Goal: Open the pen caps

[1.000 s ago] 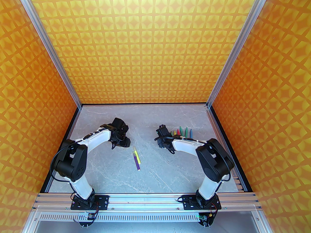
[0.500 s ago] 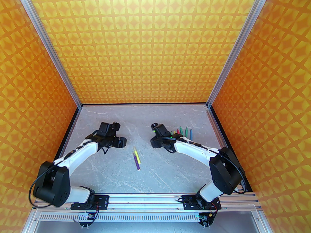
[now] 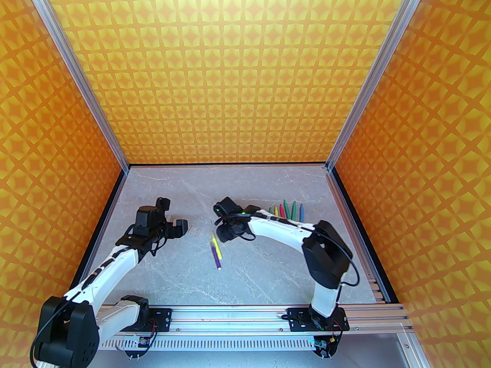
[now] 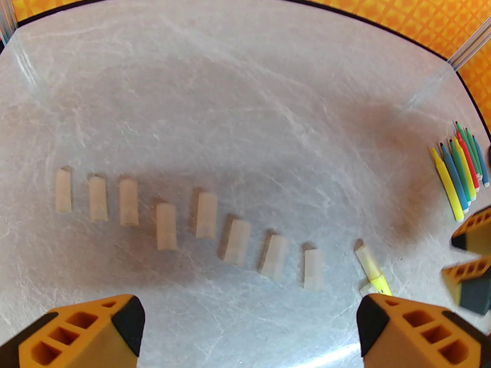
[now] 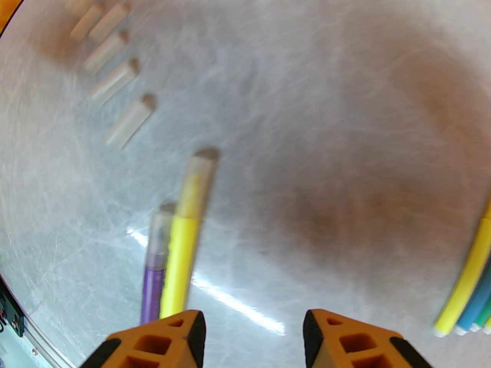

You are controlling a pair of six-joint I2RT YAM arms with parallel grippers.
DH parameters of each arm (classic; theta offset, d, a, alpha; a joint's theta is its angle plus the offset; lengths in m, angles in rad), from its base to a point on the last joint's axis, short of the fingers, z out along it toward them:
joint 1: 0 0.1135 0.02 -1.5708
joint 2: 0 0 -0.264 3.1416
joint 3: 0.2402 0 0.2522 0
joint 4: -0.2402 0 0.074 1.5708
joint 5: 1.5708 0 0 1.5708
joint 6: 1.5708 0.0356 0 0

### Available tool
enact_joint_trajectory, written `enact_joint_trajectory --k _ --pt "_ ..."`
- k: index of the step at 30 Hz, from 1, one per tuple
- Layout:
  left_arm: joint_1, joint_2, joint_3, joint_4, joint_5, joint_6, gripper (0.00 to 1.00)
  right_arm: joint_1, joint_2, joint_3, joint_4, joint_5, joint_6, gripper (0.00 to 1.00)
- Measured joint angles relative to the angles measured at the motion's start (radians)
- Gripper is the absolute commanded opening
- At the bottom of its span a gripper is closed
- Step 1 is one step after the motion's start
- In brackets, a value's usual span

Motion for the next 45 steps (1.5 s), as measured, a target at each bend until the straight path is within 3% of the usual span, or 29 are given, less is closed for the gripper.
enact_joint_trajectory --k 17,45 --pt "0.019 -0.031 -0.019 0.045 -0.011 0.0 0.98 0.061 0.117 0.079 -0.076 -0.047 0.083 0.42" --pt "0.019 -0.033 -0.021 0.048 -0.011 -0.001 0.98 0.063 0.223 0.165 -0.141 -0.06 0.098 0.34"
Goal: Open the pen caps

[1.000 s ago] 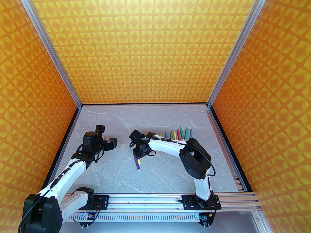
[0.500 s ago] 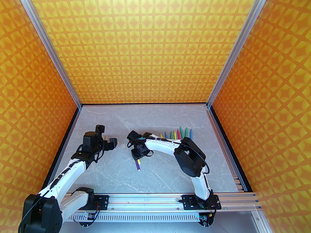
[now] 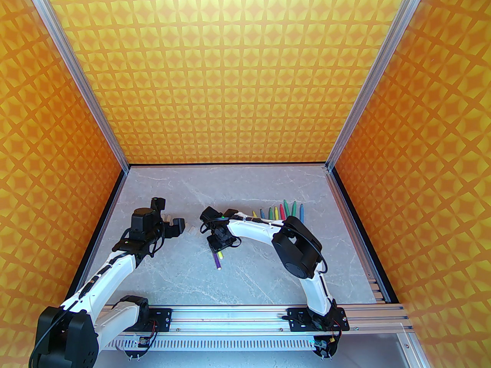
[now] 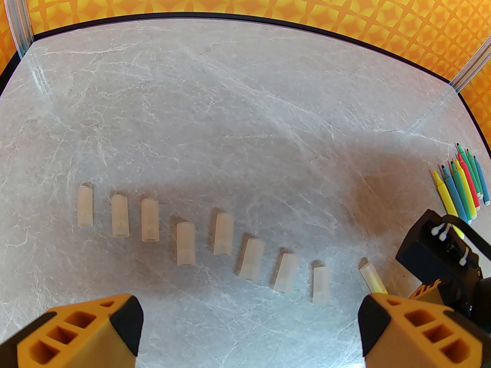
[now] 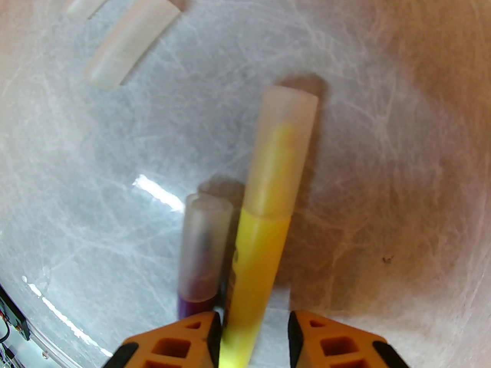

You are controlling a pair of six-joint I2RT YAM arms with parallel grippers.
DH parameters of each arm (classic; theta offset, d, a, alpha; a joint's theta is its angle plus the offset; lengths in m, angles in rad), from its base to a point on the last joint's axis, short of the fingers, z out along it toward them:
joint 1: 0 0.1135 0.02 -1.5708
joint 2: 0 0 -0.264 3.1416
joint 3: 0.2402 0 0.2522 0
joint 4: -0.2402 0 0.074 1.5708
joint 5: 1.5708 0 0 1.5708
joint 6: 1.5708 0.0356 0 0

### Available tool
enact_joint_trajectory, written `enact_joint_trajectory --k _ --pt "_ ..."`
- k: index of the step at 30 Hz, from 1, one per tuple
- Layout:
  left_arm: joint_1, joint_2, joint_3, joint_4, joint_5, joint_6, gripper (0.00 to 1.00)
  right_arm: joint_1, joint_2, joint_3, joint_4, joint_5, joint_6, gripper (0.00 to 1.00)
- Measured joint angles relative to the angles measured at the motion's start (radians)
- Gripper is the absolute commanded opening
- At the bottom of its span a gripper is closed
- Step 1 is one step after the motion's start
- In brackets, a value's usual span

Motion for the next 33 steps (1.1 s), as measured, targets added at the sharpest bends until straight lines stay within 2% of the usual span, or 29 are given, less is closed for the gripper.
enact_joint_trajectory --k 16,24,33 --pt "0.0 -0.038 0.0 0.0 0.0 0.0 0.98 0.004 0.106 0.169 -0.162 0.029 -0.001 0.3" --pt "0.0 -0.04 0.0 0.0 -0.001 0.0 0.98 0.006 0.128 0.201 -0.195 0.047 0.0 0.28" --pt "0.0 -0.04 -0.003 0.0 -0.002 0.0 0.98 0.007 0.14 0.22 -0.216 0.059 0.008 0.18"
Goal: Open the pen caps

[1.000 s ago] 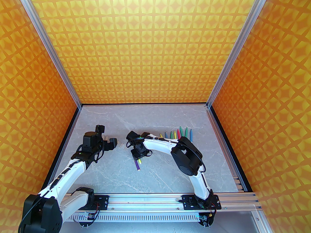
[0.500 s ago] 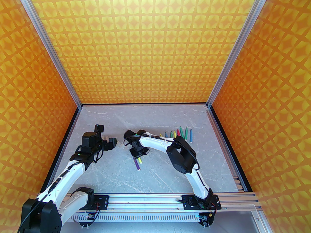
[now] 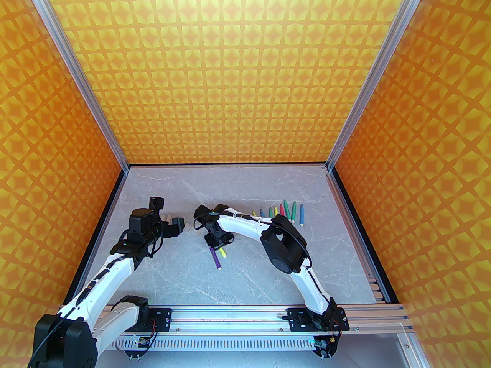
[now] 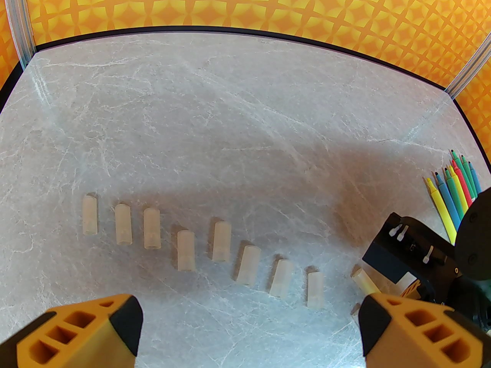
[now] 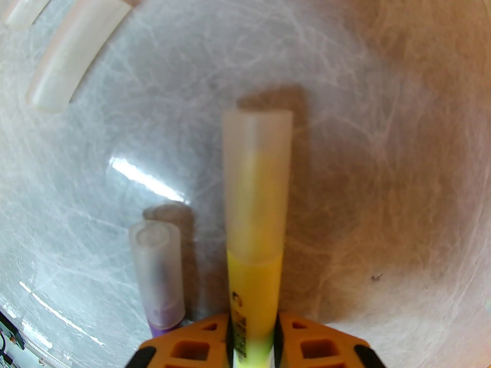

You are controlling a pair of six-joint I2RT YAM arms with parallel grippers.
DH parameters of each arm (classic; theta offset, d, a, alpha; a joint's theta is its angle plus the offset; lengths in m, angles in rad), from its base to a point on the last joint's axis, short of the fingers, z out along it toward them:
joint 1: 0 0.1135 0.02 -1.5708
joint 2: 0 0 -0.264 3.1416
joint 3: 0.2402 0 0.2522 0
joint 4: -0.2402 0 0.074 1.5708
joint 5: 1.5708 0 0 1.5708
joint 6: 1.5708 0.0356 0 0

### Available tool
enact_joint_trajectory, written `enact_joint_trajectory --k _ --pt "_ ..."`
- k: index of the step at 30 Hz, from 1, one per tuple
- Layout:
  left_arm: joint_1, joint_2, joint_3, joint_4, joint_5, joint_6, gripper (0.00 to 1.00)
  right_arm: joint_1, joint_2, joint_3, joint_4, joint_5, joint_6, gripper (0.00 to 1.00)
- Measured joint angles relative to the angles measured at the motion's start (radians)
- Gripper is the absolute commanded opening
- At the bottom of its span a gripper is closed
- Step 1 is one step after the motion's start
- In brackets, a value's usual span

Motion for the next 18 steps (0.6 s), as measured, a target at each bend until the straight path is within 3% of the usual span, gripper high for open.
enact_joint_trajectory --k 9,18 --pt "0.0 0.003 0.0 0.0 0.0 0.0 0.98 0.003 -0.036 -0.051 0.047 0.015 0.0 0.09" --pt "0.0 0.019 0.0 0.005 0.06 -0.023 0.95 -0.084 -0.228 -0.302 0.242 -0.047 -0.009 0.0"
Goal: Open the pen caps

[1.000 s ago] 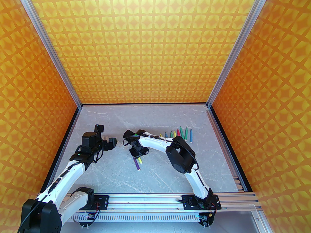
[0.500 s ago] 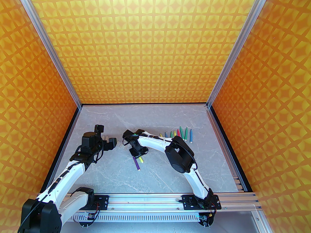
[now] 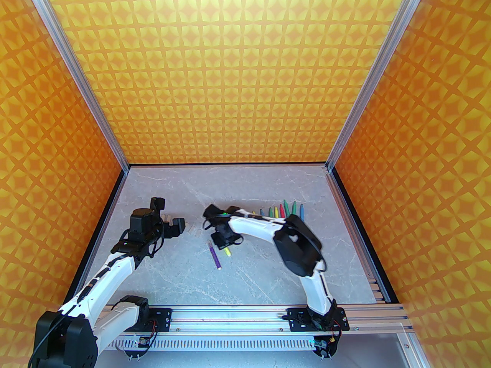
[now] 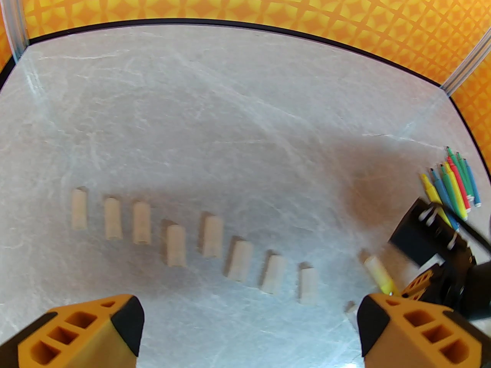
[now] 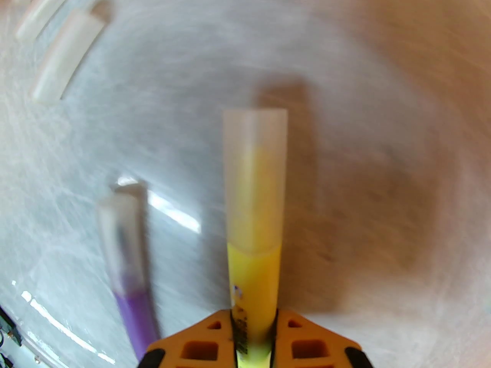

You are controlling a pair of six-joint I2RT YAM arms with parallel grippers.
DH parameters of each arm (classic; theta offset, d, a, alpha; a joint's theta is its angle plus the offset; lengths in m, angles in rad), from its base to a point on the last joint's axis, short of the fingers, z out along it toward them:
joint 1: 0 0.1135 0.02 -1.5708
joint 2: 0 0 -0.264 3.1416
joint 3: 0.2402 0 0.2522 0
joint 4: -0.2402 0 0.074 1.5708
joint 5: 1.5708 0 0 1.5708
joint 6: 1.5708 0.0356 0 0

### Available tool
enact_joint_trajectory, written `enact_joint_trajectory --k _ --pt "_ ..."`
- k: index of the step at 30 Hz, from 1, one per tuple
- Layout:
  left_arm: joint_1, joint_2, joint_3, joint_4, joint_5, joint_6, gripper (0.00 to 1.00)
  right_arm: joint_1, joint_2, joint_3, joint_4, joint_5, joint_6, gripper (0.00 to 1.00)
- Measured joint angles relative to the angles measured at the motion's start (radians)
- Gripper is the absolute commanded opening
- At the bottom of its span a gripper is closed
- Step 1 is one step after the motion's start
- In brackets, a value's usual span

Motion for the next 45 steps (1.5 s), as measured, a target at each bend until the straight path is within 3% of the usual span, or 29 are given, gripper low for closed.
enact_joint_trajectory --k 12,24,35,45 --pt "-0.012 0.049 0.016 0.072 0.246 -0.069 0.91 -0.079 -0.338 -0.355 0.44 -0.176 -0.013 0.0" --pt "-0.107 0.164 0.079 0.229 0.473 -0.175 0.81 -0.082 -0.444 -0.523 0.78 -0.311 -0.044 0.0" --pt "-0.177 0.218 0.151 0.256 0.541 -0.206 0.73 -0.082 -0.452 -0.559 0.913 -0.447 -0.049 0.0" --pt "-0.203 0.262 0.17 0.267 0.548 -0.222 0.64 -0.082 -0.461 -0.565 0.934 -0.49 -0.05 0.0"
